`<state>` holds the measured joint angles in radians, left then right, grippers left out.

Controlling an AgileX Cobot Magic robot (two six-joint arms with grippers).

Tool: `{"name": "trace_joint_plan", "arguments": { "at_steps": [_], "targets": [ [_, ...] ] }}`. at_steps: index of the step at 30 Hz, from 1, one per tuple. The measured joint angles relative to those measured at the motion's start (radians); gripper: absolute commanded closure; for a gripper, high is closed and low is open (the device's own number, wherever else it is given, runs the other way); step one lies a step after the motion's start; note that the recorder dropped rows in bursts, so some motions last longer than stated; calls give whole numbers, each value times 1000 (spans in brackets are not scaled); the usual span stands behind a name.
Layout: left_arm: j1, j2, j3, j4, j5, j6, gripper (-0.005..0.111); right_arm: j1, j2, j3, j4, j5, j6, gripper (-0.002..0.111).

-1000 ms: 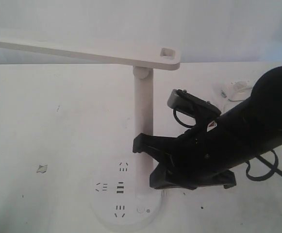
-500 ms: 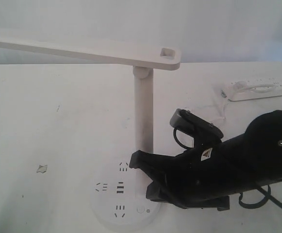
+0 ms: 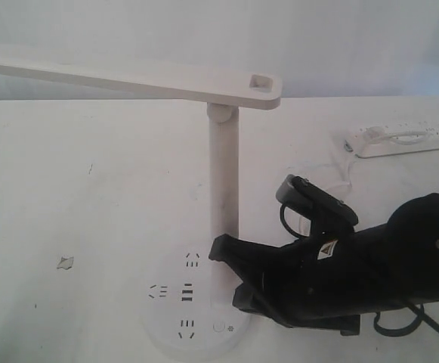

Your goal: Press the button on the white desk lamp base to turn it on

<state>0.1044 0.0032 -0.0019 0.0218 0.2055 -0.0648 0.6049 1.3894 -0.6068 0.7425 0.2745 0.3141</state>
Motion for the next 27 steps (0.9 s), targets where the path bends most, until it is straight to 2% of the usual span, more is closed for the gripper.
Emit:
{"name": "trace_joint_plan", "arguments": {
  "at_steps": [5, 12, 27],
  "targets": [
    [0, 0, 0, 0, 0, 0, 107, 9, 0, 0, 16, 0, 0, 108],
    [0, 0, 0, 0, 0, 0, 107, 74, 0, 0, 22, -60, 0, 108],
    [0, 0, 0, 0, 0, 0, 107, 92, 81, 0, 69, -81, 4, 108]
  ]
}}
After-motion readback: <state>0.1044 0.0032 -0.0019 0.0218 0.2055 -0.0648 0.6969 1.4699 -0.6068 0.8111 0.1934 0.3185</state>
